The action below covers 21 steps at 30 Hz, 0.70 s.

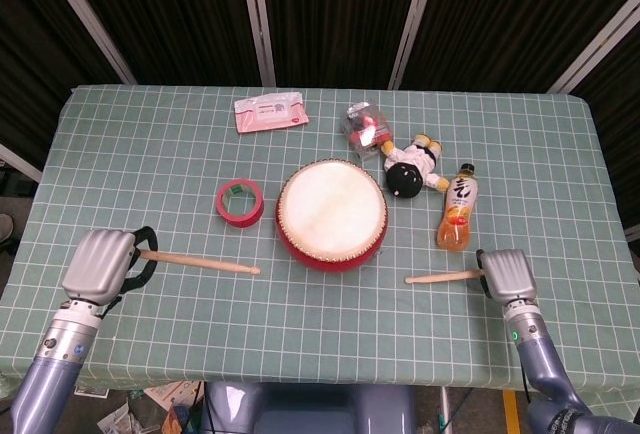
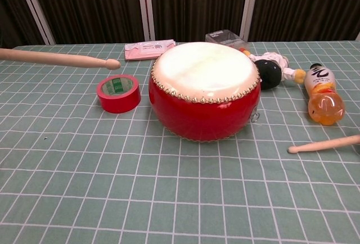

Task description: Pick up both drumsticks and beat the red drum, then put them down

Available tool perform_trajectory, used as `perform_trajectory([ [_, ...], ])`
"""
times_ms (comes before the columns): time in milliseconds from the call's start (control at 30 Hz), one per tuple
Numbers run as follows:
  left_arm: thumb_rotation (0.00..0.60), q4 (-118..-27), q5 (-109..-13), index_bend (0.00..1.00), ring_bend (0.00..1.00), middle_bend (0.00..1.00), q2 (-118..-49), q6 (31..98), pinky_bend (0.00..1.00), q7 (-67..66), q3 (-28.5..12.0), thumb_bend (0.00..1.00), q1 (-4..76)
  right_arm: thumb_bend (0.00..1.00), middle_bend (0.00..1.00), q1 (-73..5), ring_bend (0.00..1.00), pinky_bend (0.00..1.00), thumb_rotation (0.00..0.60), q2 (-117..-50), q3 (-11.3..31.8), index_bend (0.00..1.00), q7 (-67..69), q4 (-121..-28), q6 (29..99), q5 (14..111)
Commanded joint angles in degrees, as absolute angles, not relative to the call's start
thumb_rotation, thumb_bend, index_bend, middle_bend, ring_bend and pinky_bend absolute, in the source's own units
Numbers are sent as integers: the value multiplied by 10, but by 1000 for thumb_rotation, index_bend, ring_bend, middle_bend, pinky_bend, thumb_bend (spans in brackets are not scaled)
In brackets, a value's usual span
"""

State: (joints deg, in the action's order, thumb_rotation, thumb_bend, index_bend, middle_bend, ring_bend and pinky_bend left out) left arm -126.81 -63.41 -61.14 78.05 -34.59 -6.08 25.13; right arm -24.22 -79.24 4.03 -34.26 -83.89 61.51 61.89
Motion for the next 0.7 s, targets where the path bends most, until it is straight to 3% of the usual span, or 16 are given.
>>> perform_trajectory([
  [33,600,-1270,-635,758,1000,1000,-610,782,1000,-345,-63,552,251,491,1000,-240,1000,1000,600,-776,42,959,-336,-862,624,625],
  [300,600,-1267,-635,759,1000,1000,-607,781,1000,-333,-63,554,249,556,1000,-234,1000,1000,600,-716,59,1000,-320,-942,641,609],
  [700,600,-1263,-627,764,1000,1000,-606,771,1000,-319,-81,559,262,592,1000,-226,1000,1000,600,-592,132,1000,-234,-1101,645,465],
])
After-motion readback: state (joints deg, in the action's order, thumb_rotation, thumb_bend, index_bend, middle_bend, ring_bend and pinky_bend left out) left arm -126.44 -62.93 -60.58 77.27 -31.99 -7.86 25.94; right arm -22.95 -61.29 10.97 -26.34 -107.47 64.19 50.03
